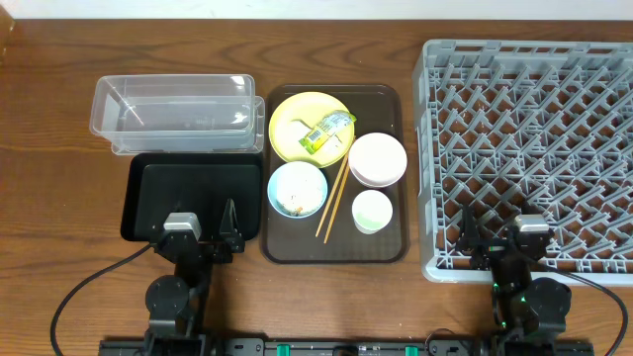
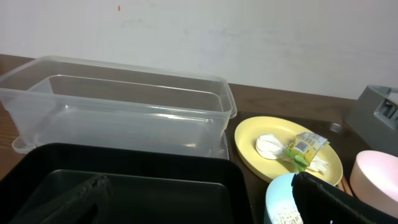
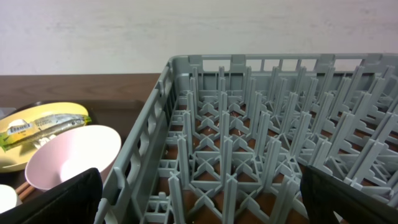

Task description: Sort waste into correct bins and load items into the dishwasher rack

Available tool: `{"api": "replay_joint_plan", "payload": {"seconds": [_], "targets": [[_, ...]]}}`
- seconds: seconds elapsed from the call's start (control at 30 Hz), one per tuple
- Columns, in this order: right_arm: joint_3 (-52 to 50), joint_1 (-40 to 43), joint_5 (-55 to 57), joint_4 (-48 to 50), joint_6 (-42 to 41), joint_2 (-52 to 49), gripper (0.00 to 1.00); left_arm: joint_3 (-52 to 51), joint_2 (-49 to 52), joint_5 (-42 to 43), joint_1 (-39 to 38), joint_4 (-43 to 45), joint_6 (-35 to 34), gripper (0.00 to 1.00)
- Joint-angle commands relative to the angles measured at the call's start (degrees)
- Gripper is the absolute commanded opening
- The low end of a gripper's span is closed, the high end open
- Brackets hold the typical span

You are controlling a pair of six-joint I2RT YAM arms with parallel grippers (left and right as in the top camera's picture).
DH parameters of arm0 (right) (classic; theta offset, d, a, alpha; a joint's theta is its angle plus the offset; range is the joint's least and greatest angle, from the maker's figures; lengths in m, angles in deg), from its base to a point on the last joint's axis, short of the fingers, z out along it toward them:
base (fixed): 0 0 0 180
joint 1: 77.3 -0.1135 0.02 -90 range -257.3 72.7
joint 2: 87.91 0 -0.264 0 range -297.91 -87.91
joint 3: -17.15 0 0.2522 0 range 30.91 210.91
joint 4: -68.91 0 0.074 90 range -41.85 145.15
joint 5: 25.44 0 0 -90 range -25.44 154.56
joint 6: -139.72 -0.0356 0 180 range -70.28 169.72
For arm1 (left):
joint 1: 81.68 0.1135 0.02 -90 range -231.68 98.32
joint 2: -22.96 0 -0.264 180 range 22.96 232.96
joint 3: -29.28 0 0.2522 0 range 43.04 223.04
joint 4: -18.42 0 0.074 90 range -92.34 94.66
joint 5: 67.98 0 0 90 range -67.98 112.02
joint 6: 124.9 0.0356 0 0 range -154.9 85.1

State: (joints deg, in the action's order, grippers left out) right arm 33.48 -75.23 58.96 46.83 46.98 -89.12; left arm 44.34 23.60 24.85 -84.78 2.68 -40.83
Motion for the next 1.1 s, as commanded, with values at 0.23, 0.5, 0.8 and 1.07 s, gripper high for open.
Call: {"api": "replay_joint_plan", "payload": {"seconds": [0.23, 0.5, 0.8, 1.07], "targets": [[-0.2, -1.0, -0.4, 0.0, 0.4, 0.3, 0.99, -1.1, -0.4, -0.8, 0.2, -1.8, 0.3, 0.95], [-0.2, -1.0, -0.7, 0.8, -0.5, 0.3, 0.99, -0.8, -0.4, -0.1, 0.2, -1.3, -0.3, 0.95], [4.3, -1.0, 2.4, -1.7, -1.9, -3.2, 0.99, 8.2, 9.1, 0.0, 0.2, -5.0, -0.3, 0.95], [19.2, -1.0, 4.1, -7.9, -1.9, -21.9, 0.99, 29.0, 35.3, 0.0, 0.2, -13.1, -0.3, 0.95]]}}
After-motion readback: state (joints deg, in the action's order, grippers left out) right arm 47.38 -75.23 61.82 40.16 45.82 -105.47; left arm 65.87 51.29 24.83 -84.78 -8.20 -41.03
